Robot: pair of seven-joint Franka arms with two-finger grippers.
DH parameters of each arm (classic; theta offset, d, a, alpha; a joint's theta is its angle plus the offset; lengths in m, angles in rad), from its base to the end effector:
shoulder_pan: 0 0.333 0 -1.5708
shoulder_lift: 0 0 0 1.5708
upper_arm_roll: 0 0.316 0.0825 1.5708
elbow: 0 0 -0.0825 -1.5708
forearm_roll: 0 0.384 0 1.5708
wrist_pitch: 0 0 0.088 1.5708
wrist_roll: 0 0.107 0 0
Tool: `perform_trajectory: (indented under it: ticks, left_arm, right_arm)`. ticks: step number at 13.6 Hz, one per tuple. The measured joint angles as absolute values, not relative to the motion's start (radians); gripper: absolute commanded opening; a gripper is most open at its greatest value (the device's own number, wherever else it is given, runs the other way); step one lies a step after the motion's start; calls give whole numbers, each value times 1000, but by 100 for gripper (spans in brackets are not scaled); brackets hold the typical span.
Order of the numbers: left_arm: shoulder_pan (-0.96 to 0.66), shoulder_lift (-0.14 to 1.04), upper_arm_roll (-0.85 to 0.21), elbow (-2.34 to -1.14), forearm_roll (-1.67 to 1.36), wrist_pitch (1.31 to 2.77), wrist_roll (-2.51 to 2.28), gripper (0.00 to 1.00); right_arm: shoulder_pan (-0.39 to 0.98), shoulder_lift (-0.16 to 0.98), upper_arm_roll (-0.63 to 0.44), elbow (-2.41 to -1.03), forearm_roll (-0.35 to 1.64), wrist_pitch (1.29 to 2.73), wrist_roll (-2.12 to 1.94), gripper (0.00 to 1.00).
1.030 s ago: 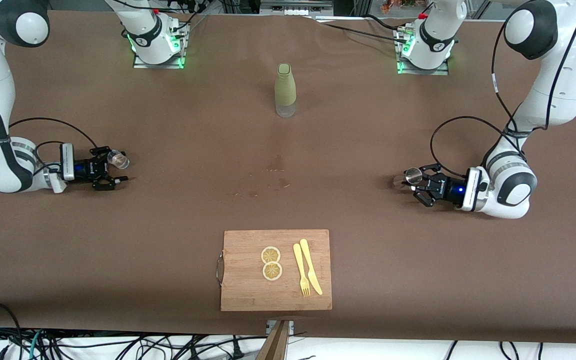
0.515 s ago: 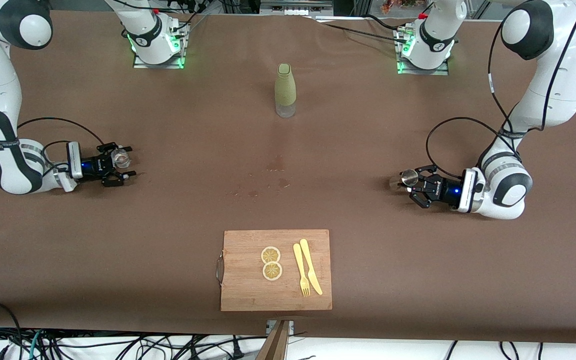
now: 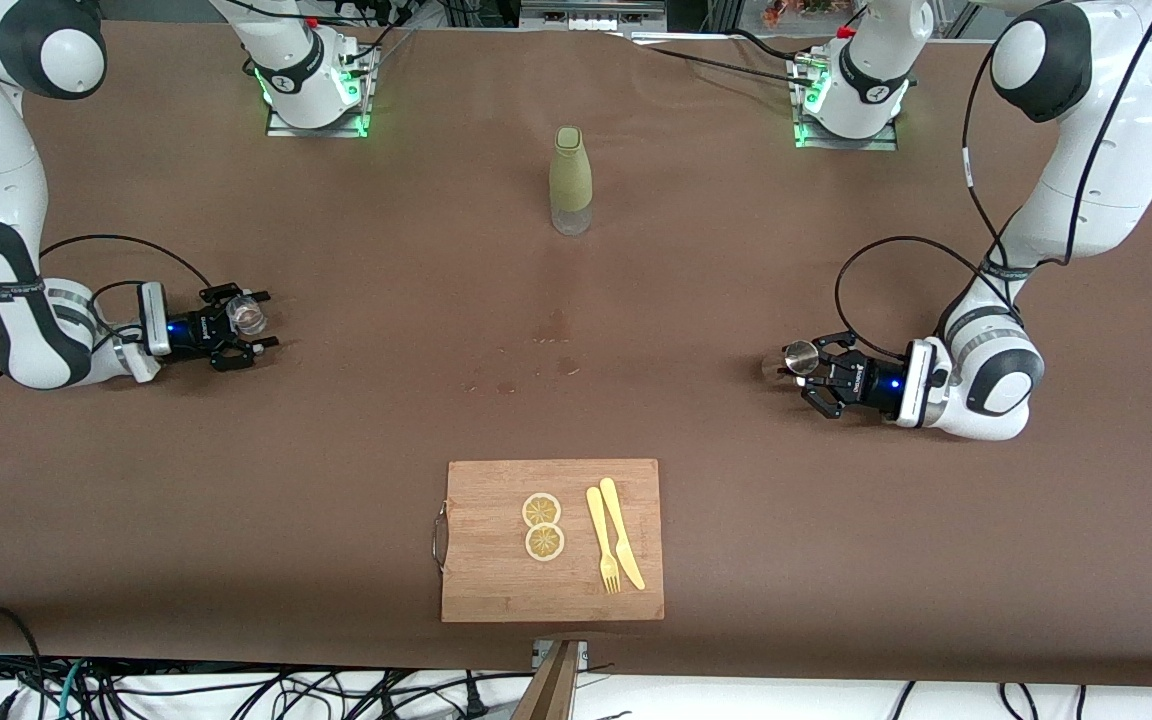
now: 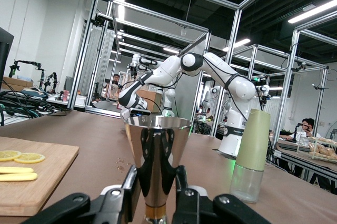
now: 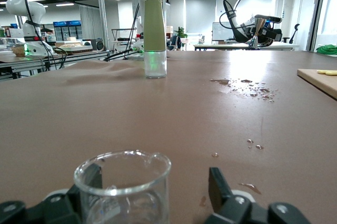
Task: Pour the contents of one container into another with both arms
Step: 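Lift the beaker and jigger, carrying both toward the table middle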
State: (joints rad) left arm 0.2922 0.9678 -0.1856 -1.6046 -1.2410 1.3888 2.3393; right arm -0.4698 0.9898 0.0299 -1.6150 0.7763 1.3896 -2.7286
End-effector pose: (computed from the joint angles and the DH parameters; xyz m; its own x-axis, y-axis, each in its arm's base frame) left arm 0.6062 -0.0384 0.1125 0.2207 0.0765 0.9723 -0.9569 0.2097 0.2007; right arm 0.5229 -0.1525 0.0500 -0.0421 0.1832 0.9822 0.9462 0.3231 -0.0197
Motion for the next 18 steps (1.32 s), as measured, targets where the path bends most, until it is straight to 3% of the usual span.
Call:
perform_trajectory:
  ticks: [6, 9, 10, 12, 18]
  left_arm:
    - [272, 968, -186, -1605, -1267, 1389, 2339, 0]
    - [262, 968, -186, -1605, -1267, 1389, 2339, 0]
    - [259, 968, -186, -1605, -1267, 1389, 2339, 0]
    - [254, 968, -186, -1605, -1267, 1389, 2339, 0]
    - [254, 968, -186, -1605, -1269, 1389, 2339, 0]
  right_arm:
    - [-473, 990, 25, -1614, 776, 1390, -2734, 29]
    - [-473, 990, 25, -1614, 776, 1390, -2735, 18]
    - [-473, 990, 25, -1614, 776, 1390, -2736, 9]
    - [-473, 990, 25, -1614, 776, 1390, -2736, 0]
    - [-473, 990, 25, -1614, 776, 1389, -2736, 0]
